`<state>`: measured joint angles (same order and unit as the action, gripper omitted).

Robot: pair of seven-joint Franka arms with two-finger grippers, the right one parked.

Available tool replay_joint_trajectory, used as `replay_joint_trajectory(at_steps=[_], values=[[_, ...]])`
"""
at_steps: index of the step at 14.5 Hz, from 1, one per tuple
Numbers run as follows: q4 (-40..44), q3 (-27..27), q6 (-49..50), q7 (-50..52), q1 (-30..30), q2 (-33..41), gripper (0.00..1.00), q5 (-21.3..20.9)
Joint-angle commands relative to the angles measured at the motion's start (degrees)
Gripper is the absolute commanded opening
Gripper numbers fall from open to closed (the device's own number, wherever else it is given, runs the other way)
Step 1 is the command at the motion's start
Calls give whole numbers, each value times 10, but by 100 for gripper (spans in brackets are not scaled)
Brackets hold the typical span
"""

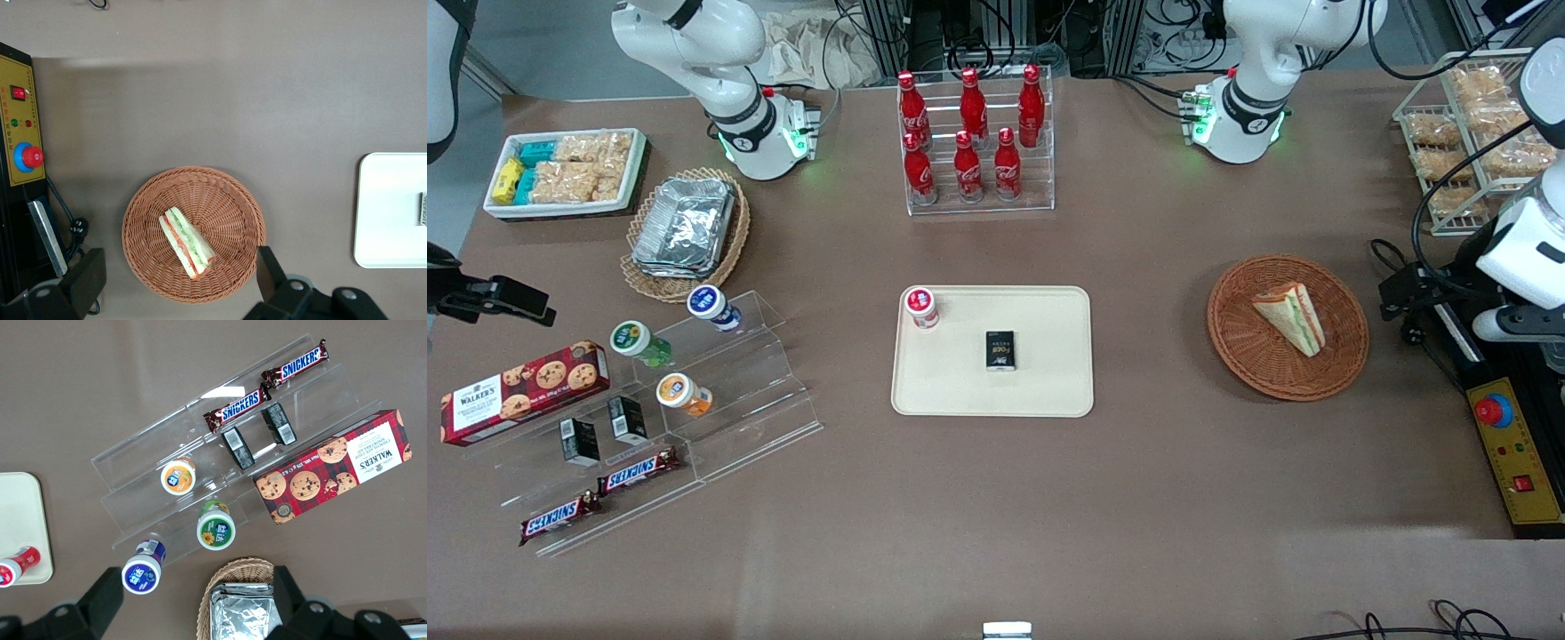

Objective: Place sandwich from basket to tray
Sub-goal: 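Move the left gripper over the wrapped sandwich in the wicker basket and lower it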

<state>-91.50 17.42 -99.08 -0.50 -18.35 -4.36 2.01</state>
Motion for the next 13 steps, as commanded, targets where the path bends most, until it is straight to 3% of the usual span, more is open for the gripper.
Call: replay_joint_trajectory(at_steps=[1,6,11,13], values=[[16,1,13,-12,4,-10,100,3],[4,2,36,14,3,-11,100,12],[-63,-1,23,353,0,4,99,30],[-112,-5,-15,422,-3,14,99,31]])
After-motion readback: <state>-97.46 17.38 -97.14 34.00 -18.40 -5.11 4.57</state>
